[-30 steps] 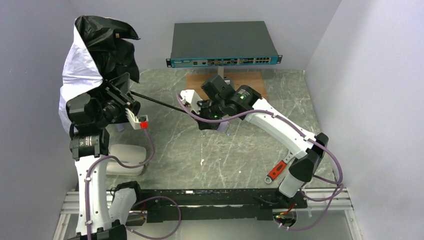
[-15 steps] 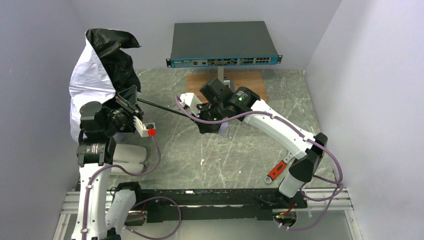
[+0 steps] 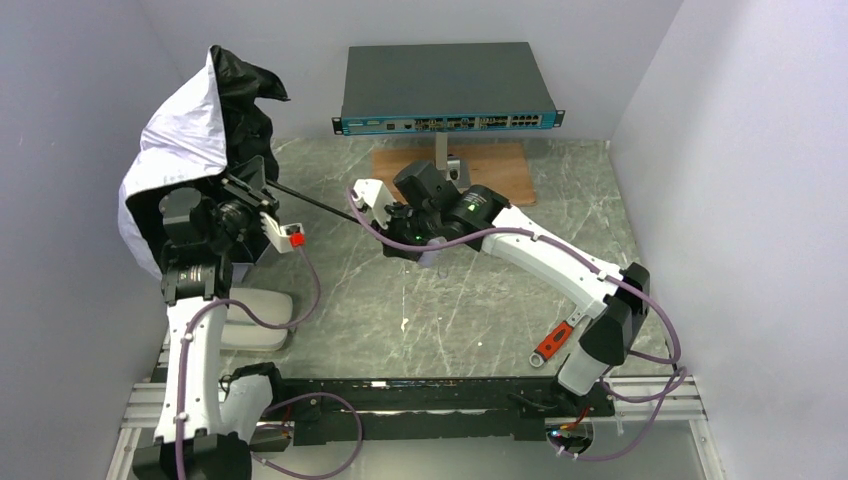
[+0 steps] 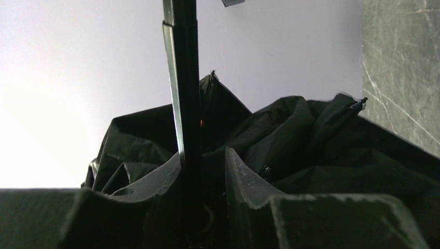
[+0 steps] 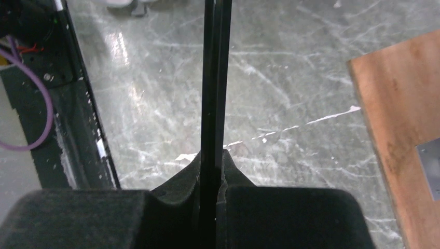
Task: Open the umbrella
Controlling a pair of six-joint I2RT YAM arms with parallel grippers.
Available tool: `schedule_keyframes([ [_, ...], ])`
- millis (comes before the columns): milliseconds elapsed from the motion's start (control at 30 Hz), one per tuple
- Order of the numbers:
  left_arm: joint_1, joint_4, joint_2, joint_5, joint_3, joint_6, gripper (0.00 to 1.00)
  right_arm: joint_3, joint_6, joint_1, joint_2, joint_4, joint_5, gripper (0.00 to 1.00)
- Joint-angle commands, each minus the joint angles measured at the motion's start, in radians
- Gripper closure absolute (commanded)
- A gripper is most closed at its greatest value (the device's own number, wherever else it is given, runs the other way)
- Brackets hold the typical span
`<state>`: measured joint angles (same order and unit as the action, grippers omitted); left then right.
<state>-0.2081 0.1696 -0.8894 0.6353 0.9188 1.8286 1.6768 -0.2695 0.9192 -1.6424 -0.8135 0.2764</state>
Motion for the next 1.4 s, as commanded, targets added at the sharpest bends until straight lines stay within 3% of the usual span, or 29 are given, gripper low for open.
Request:
schedule_keyframes([
  [0,-0.227,-0.204,-0.118,-0.371,0.093,-0.098,0.68,-0.065,-0.080,-0.019,0.236,-0.137,0.027,1.00],
  [467,-0.274,-0.307,-0.228,-0.369,0.224,-0.030,0.72,-0.221,-0.111,-0.019,0.340,-0.157,0.024,1.00],
  [567,-0.273,-0.246,-0.211,-0.301,0.255,-0.033,0.84,-0.228,-0.108,-0.020,0.354,-0.149,0.042,1.00],
  [733,-0.273,-0.252,-0.248,-0.318,0.304,-0.027,0.90,-0.247,-0.116,-0.020,0.378,-0.140,0.050,1.00],
  [833,-0.273,-0.232,-0.224,-0.283,0.305,-0.067,0.80,-0.247,-0.108,-0.020,0.384,-0.109,0.052,1.00],
  [900,-0.274,-0.138,-0.177,-0.158,0.299,-0.096,0.64,-0.230,-0.098,-0.019,0.372,-0.063,0.062,1.00],
  [967,-0.274,0.015,-0.126,0.001,0.320,-0.130,0.54,-0.190,-0.078,-0.020,0.341,-0.015,0.076,1.00],
  [1033,-0.272,0.219,-0.087,0.154,0.348,-0.114,0.51,-0.141,-0.059,-0.019,0.303,0.040,0.093,1.00],
  [1100,-0.258,0.300,-0.055,0.254,0.343,-0.109,0.51,-0.094,-0.036,-0.020,0.263,0.105,0.108,1.00],
  [1233,-0.193,0.435,-0.015,0.305,0.337,-0.131,0.51,0.018,0.034,-0.020,0.159,0.194,0.145,1.00],
  [1367,-0.155,0.670,-0.012,0.309,0.347,-0.013,0.49,0.092,0.063,-0.020,0.103,0.229,0.189,1.00],
])
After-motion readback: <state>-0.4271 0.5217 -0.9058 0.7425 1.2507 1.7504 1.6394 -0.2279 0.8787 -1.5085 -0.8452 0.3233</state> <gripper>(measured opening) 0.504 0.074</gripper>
